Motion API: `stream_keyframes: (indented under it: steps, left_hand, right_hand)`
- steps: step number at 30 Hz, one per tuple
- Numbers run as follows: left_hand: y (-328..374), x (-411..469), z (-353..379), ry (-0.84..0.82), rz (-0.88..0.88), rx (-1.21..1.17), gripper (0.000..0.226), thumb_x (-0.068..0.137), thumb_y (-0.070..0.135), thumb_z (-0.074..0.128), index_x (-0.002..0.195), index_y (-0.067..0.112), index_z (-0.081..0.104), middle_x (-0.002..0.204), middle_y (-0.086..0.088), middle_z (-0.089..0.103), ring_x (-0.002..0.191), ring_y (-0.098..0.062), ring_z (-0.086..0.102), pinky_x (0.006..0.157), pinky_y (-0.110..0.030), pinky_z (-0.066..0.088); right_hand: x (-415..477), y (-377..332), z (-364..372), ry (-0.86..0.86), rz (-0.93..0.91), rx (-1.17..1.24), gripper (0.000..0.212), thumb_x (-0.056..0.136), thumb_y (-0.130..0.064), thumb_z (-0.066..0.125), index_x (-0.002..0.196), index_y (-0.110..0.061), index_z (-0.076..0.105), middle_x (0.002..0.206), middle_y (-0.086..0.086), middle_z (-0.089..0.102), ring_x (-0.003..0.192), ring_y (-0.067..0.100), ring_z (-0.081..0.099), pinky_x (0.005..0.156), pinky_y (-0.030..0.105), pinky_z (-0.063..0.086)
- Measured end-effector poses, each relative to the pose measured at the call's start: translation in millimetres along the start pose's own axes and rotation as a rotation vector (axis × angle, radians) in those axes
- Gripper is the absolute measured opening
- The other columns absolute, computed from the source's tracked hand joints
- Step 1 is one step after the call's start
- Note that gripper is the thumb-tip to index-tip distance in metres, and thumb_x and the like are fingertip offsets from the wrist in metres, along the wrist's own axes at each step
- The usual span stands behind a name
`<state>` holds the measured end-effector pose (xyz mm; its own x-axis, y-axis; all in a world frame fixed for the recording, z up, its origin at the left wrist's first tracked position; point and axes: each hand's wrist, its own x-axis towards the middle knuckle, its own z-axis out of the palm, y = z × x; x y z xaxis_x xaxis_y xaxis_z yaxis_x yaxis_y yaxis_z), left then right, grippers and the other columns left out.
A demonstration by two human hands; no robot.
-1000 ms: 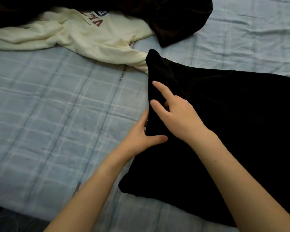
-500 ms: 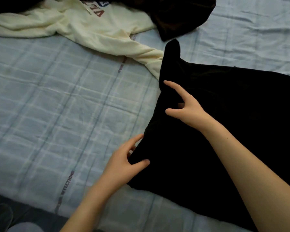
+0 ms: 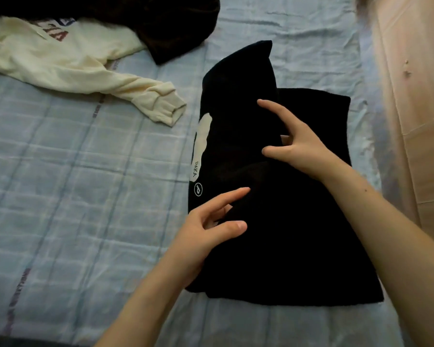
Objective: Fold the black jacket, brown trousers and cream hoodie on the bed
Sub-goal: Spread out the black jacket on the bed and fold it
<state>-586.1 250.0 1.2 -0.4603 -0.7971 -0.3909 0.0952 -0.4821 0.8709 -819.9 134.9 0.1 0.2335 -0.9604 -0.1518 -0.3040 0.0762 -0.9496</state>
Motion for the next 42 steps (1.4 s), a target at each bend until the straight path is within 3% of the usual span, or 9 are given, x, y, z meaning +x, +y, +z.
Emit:
stream_keyframes:
  steps: [6,10,14,17,21,30,35,38,42]
  left_hand:
    - [-36,47,91,-0.138,-0.094,-0.015,0.055,0.076,0.026,0.071,0.129,0.037,0.061,0.136,0.006,0.060,0.132,-0.020,0.050,0.114,-0.045,0.036]
    - [-75,78,145,-0.194,-0.209,-0.064,0.056,0.073,0.032,0.072,0.126,0.043,0.062,0.134,0.003,0.059,0.133,-0.011,0.046,0.109,-0.034,0.040]
    - [-118,95,187,-0.104,-0.275,0.199,0.055,0.078,0.017,0.075,0.124,0.045,0.061,0.103,0.007,0.053,0.079,0.005,0.055,0.074,-0.009,0.045]
    - [-137,92,207,-0.039,-0.181,0.462,0.068,0.079,0.011,0.075,0.137,0.037,0.051,0.088,0.007,0.045,0.073,-0.004,0.043,0.070,-0.014,0.040]
    - [-141,89,221,-0.021,-0.037,0.492,0.079,0.073,0.031,0.072,0.145,0.039,0.039,0.085,0.017,0.046,0.069,0.001,0.045,0.064,-0.009,0.039]
    - [-125,113,235,-0.238,-0.116,0.814,0.073,0.093,0.044,0.056,0.155,0.033,0.019,0.103,0.010,0.046,0.081,-0.003,0.049,0.083,-0.020,0.045]
    - [-59,142,158,0.187,0.674,1.444,0.055,0.098,0.040,0.038,0.147,0.016,0.041,0.144,-0.006,0.049,0.132,-0.024,0.045,0.110,-0.043,0.036]
    - [-42,188,112,0.274,0.466,1.753,0.064,0.100,0.046,0.024,0.154,0.012,0.024,0.161,-0.012,0.021,0.150,-0.030,0.015,0.119,-0.057,0.008]
    - [-78,218,75,0.196,0.154,1.803,0.069,0.098,0.053,0.015,0.156,0.017,0.016,0.163,-0.012,0.013,0.151,-0.030,0.006,0.119,-0.058,0.005]
  right_hand:
    - [-59,60,-93,0.099,0.076,-0.015,0.084,0.075,-0.002,0.067,0.140,-0.049,0.044,0.128,-0.017,0.063,0.100,0.045,0.065,0.077,0.054,0.057]
    - [-99,125,-133,0.181,0.210,0.025,0.082,0.073,-0.005,0.068,0.139,-0.049,0.046,0.137,-0.016,0.055,0.123,0.021,0.059,0.088,0.045,0.056]
    - [-123,173,-142,0.221,0.276,0.012,0.082,0.073,0.000,0.067,0.141,-0.039,0.046,0.141,-0.014,0.049,0.129,-0.002,0.047,0.101,0.025,0.048]
    - [-121,180,-143,0.209,0.255,0.020,0.081,0.069,-0.006,0.066,0.139,-0.040,0.046,0.138,-0.016,0.049,0.127,-0.006,0.048,0.092,0.011,0.044]
    - [-107,172,-160,0.177,0.201,0.055,0.081,0.070,-0.004,0.066,0.137,-0.047,0.048,0.141,-0.015,0.051,0.131,-0.001,0.048,0.096,0.022,0.051]
    - [-103,179,-151,0.306,0.256,-0.137,0.080,0.074,-0.006,0.063,0.143,-0.041,0.043,0.139,-0.017,0.051,0.121,0.002,0.054,0.095,0.024,0.048]
    - [-94,145,-117,0.558,0.170,-0.494,0.065,0.088,-0.030,0.049,0.152,-0.025,0.037,0.158,0.004,0.034,0.147,0.021,0.026,0.121,0.039,0.020]
    - [-69,133,-83,0.468,0.127,-0.767,0.058,0.098,-0.044,0.032,0.155,-0.034,0.027,0.163,-0.005,0.024,0.152,0.023,0.013,0.121,0.050,0.006]
    - [-48,167,-64,0.272,0.233,-0.999,0.056,0.102,-0.050,0.025,0.156,-0.042,0.014,0.165,-0.010,0.015,0.154,0.021,0.002,0.121,0.057,-0.002]
